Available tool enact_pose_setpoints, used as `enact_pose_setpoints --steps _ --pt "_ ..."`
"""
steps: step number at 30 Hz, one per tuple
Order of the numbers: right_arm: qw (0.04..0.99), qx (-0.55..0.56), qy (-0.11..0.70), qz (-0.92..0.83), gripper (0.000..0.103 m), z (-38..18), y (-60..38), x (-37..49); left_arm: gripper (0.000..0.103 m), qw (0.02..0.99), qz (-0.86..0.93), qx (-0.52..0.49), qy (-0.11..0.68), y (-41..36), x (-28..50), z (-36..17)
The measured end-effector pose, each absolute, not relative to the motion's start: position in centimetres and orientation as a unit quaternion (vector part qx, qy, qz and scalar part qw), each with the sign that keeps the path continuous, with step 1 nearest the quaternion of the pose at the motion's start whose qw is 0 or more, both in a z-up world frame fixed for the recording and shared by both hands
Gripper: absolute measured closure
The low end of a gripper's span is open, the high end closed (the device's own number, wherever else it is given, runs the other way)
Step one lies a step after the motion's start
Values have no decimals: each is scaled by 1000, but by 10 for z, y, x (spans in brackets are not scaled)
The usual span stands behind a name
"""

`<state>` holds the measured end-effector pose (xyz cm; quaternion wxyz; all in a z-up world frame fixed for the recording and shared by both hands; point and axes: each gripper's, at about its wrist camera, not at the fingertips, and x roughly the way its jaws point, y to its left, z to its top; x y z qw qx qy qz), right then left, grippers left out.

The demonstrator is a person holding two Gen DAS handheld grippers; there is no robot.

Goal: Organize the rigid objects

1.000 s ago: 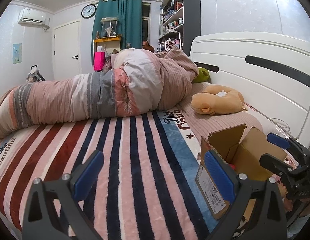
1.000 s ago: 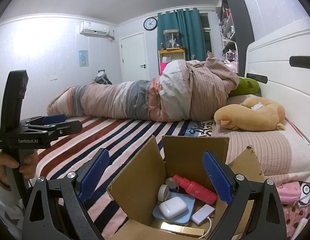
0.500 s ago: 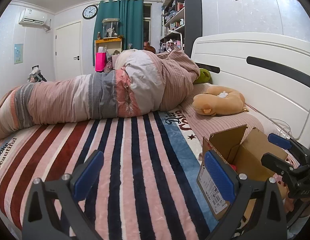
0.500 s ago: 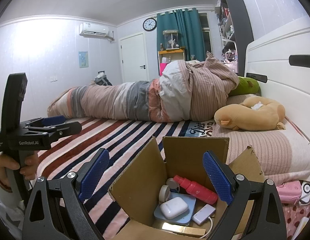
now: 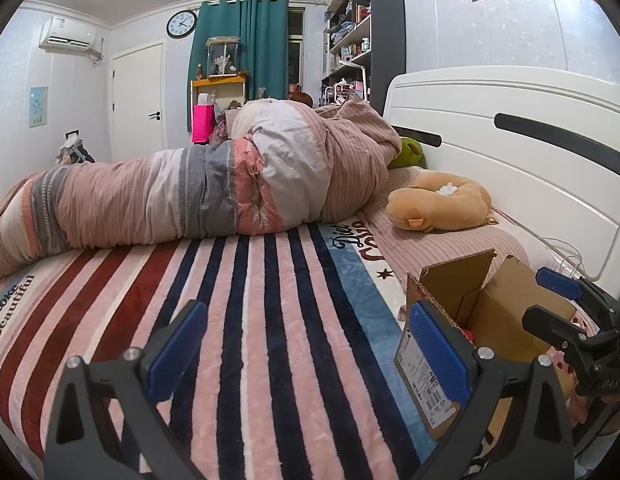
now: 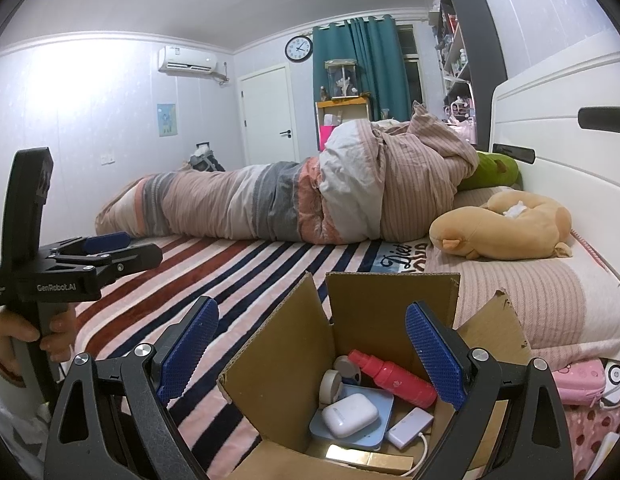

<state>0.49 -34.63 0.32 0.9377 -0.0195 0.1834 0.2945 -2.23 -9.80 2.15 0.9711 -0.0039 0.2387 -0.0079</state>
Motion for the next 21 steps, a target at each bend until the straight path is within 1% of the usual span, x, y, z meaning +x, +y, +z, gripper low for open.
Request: enact_pose_setpoints --steps 21 --pt "938 -17 183 293 9 3 -344 4 3 971 -5 -7 239 -98 -24 23"
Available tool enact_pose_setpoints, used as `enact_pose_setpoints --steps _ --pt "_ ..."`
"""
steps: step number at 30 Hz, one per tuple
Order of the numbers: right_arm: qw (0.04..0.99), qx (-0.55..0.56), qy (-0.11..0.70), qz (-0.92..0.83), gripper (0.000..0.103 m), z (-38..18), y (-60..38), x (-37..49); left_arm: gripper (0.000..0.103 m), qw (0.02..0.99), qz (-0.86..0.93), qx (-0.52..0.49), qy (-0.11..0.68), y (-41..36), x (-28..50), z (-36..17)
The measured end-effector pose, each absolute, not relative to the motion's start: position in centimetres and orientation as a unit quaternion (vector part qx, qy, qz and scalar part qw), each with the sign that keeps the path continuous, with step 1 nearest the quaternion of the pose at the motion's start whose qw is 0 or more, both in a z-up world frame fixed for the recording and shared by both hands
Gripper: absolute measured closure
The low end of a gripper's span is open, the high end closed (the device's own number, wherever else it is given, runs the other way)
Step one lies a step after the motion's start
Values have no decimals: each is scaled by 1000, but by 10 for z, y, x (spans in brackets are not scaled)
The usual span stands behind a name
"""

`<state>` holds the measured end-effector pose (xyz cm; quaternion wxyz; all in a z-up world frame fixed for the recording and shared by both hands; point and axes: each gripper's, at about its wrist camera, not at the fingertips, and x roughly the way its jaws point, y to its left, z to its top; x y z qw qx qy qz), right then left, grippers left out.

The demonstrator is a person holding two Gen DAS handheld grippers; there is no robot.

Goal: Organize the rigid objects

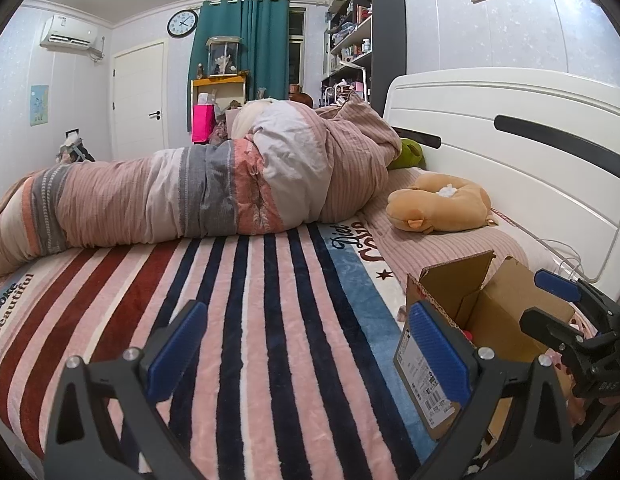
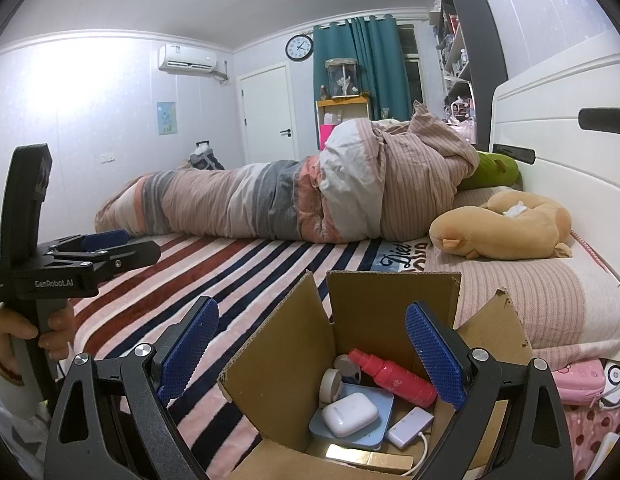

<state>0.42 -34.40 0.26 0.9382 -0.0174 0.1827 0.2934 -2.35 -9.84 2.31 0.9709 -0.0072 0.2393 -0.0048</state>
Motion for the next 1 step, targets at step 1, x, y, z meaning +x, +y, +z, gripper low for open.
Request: enact_pose_setpoints --steps 1 --pt "938 -17 183 293 9 2 -343 5 3 971 -4 -7 239 -99 -24 24"
